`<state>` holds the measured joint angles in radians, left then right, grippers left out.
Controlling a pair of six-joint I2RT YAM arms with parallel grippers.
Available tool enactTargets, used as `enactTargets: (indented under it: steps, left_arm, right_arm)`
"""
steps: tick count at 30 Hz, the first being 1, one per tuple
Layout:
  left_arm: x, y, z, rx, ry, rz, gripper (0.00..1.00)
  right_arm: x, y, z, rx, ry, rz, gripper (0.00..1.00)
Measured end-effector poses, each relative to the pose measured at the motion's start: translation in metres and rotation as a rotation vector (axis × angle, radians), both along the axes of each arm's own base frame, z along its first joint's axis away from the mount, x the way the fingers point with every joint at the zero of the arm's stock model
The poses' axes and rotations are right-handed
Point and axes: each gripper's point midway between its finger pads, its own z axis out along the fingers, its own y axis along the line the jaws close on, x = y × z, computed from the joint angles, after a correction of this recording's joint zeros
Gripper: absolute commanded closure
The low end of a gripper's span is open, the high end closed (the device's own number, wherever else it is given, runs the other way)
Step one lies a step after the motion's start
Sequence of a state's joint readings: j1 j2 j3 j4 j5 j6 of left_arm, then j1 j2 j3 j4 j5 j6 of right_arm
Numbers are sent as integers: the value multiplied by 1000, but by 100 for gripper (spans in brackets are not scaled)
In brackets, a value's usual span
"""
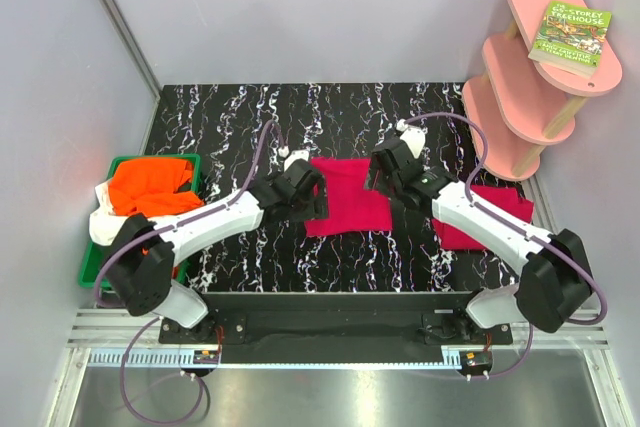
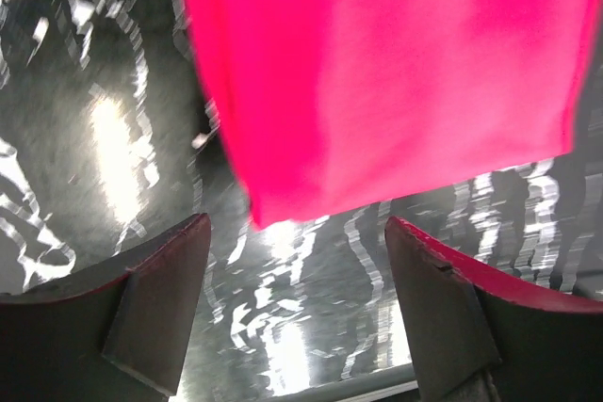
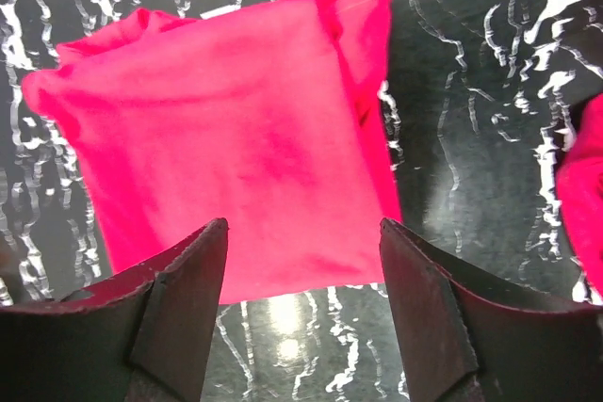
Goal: Fold and stack the t-shirts
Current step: Fold the long partially folded tshirt into a neat square
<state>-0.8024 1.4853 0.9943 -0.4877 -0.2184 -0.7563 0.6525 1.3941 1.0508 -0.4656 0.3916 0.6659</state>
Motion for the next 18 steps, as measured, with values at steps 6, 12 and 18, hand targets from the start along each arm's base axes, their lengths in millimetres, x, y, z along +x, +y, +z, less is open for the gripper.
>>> enactTargets:
  steps: [6, 12, 18]
  left_arm:
    - [25, -35, 11, -15, -35, -42, 29]
    - [47, -68, -22, 33, 0, -76, 29]
    - [50, -68, -39, 75, 35, -62, 29]
  right_arm:
    - [-11, -17, -37, -99, 60, -8, 33]
    - [-22, -27, -83, -185, 168, 1, 34]
    - [-14, -29, -89, -183, 177, -14, 33]
